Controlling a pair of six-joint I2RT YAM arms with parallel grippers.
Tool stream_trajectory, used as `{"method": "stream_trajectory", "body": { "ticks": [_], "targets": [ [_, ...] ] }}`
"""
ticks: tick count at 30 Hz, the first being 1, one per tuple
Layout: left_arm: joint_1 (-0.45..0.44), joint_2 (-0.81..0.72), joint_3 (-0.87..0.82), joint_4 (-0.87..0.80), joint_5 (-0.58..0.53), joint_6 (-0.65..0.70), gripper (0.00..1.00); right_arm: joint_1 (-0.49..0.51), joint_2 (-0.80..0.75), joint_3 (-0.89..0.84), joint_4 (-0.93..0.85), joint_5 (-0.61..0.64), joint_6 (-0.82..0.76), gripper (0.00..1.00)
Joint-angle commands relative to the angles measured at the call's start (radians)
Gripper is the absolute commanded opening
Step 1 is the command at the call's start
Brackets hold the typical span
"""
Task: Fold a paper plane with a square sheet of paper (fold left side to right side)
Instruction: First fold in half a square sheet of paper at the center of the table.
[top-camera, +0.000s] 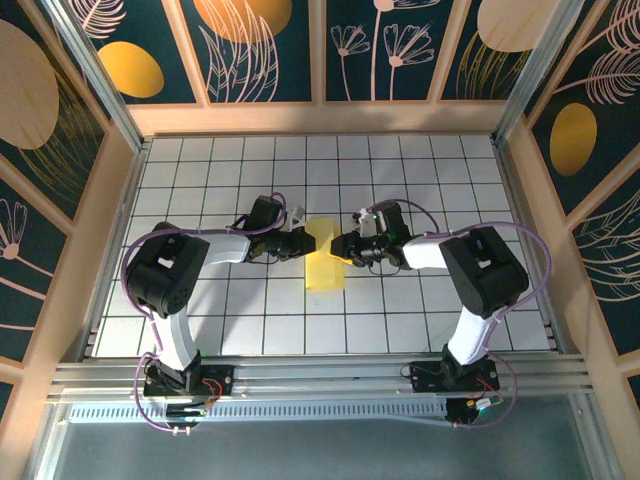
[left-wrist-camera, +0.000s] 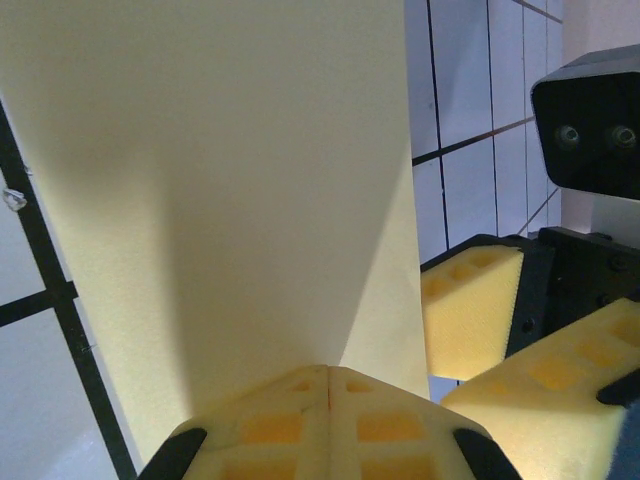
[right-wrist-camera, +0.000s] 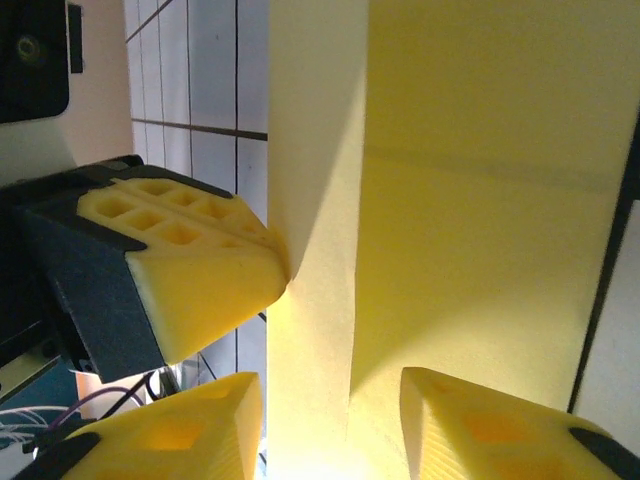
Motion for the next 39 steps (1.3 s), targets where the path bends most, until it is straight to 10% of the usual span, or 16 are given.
{"method": "stream_trajectory", "body": {
  "ticks": [1, 10, 17, 39],
  "targets": [
    [-0.005, 0.012, 0.013, 0.0, 0.007, -0.001, 0.0, 0.008, 0.024, 0.035, 0.064, -0.034, 0.022, 0.35],
    [-0.006, -0.023, 0.018, 0.011, -0.01, -0.017, 0.08, 0.006, 0.041, 0.032, 0.069, -0.02, 0.049, 0.0],
    [-0.006, -0.182, -0.013, -0.063, -0.226, 0.011, 0.43, -0.001, 0.037, 0.045, -0.035, 0.05, 0.019, 0.0],
    [-0.045, -0.029, 0.003, -0.131, -0.176, 0.043, 0.54, -0.003, 0.032, 0.059, -0.11, 0.113, -0.011, 0.0]
  ]
}}
